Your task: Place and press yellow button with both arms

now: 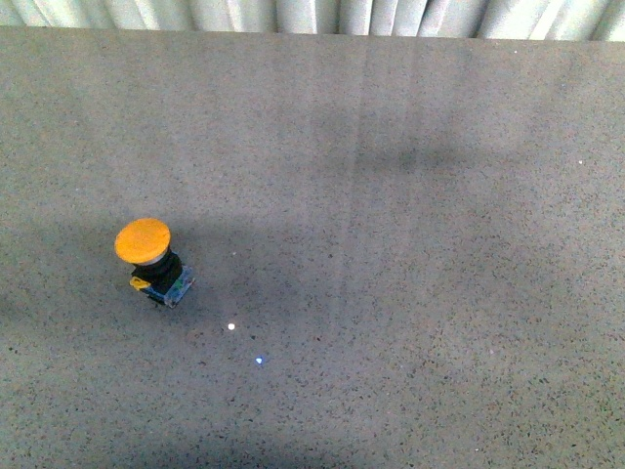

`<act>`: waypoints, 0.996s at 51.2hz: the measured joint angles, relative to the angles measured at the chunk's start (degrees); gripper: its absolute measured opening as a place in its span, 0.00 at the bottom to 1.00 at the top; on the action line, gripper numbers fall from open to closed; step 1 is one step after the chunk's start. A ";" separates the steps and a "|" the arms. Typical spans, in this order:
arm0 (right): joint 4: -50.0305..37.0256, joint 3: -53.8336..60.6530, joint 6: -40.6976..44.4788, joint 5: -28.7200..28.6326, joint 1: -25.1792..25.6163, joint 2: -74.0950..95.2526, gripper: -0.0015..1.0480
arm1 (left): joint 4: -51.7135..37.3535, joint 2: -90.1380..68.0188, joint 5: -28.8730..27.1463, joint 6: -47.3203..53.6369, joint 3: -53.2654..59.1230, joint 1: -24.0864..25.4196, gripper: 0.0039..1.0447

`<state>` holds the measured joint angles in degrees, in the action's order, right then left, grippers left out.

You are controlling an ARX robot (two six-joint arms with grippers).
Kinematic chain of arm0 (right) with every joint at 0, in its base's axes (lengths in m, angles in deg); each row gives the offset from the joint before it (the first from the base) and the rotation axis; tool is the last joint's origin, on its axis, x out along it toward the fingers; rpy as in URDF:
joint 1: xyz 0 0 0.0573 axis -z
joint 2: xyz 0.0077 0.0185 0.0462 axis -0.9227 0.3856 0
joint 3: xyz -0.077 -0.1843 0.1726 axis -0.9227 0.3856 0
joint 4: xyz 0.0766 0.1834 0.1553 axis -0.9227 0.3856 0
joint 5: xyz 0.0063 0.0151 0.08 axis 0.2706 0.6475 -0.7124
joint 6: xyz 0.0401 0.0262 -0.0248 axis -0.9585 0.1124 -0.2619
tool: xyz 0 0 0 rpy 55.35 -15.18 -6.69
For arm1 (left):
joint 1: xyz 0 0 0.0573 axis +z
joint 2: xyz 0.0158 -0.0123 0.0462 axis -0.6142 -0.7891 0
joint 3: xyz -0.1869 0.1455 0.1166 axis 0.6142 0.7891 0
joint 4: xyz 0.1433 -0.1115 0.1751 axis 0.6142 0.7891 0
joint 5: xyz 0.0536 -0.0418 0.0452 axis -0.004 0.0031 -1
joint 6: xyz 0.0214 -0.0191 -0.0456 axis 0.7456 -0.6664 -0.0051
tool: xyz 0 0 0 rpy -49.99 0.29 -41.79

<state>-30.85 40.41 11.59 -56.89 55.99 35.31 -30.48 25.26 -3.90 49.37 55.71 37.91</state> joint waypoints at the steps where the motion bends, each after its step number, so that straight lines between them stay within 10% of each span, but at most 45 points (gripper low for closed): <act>1: -0.17 0.98 -0.11 -0.42 0.31 -0.83 0.01 | 0.00 0.00 -0.02 0.00 0.00 0.00 0.01; 51: 14.78 23.58 1.03 -11.19 11.19 -38.73 0.01 | 0.00 0.00 0.00 0.00 0.00 0.00 0.01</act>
<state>-16.08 63.99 12.61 -68.08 67.18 -3.42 -30.48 25.26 -3.90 49.37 55.71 37.91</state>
